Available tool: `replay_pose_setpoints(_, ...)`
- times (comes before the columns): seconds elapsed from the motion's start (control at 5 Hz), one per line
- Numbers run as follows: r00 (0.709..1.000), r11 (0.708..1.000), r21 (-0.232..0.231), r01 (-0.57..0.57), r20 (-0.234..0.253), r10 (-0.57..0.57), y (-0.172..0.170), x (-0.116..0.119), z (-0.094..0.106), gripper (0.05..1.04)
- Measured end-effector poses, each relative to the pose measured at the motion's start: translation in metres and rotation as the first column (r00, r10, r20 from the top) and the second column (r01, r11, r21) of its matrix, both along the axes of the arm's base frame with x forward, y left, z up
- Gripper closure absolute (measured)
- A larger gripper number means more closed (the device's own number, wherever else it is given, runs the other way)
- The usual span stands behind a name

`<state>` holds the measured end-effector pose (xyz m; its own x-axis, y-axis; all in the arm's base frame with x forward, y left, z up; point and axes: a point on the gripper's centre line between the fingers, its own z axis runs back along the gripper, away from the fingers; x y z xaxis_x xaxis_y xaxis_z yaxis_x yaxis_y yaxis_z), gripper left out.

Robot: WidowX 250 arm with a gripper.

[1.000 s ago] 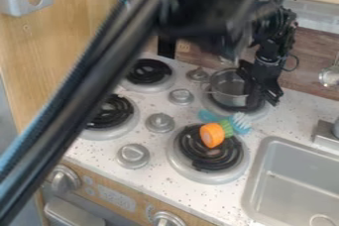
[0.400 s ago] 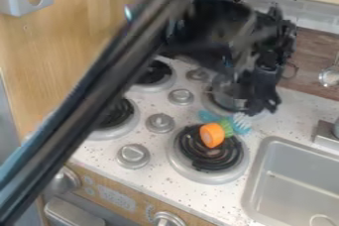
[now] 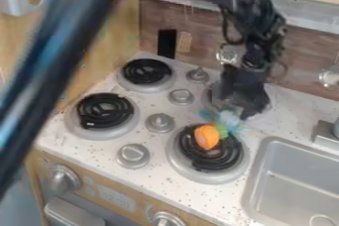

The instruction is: It took the pot from the front left burner the to back right burner

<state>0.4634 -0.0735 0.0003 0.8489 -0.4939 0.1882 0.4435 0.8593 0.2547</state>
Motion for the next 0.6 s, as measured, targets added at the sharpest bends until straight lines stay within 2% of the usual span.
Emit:
replay_pose_setpoints(0.2,1.000,1.000,-0.005,-0.008,0.027,0.008,0.006,-0.024,0.016,0.075)
replay_pose_setpoints(0.4,0.998,0.999,-0.031,-0.027,0.051,0.029,0.010,-0.047,0.034,0.085)
replay_pose_setpoints(0.6,0.994,0.990,-0.089,-0.106,-0.001,0.106,0.013,-0.066,0.039,0.085)
